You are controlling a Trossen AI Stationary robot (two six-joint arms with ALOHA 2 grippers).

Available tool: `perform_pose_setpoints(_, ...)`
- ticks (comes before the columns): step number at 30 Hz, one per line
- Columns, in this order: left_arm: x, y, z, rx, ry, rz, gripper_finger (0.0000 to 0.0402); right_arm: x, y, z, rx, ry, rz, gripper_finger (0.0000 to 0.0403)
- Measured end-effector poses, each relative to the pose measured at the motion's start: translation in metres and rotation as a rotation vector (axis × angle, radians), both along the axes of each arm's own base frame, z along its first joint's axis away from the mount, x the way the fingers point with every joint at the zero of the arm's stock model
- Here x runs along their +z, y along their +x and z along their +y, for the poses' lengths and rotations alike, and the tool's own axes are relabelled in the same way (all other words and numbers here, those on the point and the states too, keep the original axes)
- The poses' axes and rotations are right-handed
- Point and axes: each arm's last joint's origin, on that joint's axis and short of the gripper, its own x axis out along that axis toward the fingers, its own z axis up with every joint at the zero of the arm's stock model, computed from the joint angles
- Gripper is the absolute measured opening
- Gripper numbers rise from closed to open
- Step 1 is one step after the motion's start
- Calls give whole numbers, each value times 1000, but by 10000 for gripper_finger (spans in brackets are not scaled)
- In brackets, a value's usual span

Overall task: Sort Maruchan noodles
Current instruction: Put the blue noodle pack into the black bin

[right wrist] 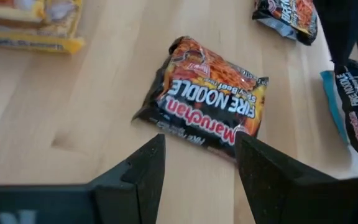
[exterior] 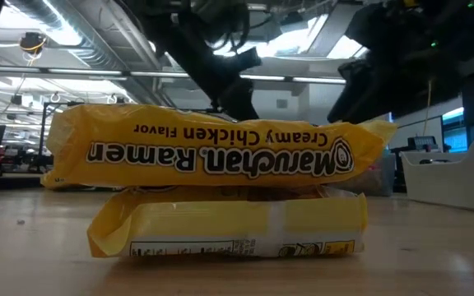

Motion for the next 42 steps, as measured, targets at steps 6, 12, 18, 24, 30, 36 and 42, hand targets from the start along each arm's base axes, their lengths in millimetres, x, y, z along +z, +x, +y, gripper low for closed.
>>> perform_pose_setpoints(6, -10, 10, 16, -2, 72, 33, 168, 3, -14, -3, -52, 15, 65, 177)
perform_pose_setpoints(12, -20, 10, 27, 34, 122, 87, 195, 4, -13, -3, -68, 32, 46, 177)
perform_pose_setpoints(18, -22, 1, 50, 42, 119, 127, 217, 4, -12, -4, -104, -1, 38, 177)
perform_pose_setpoints(24, -39, -5, 79, 10, 68, 161, 217, -1, -14, -6, -154, -9, 30, 177)
perform_pose_setpoints(30, -63, -7, 98, 58, 56, 207, 215, -19, -20, -7, -201, 47, 4, 177)
perform_pose_setpoints(36, -73, -5, 95, 56, 73, 244, 189, -18, -19, -7, -214, 62, -17, 177)
perform_pose_setpoints(42, -72, -2, 92, 84, 120, 250, 116, -18, -19, -7, -224, 60, -23, 177)
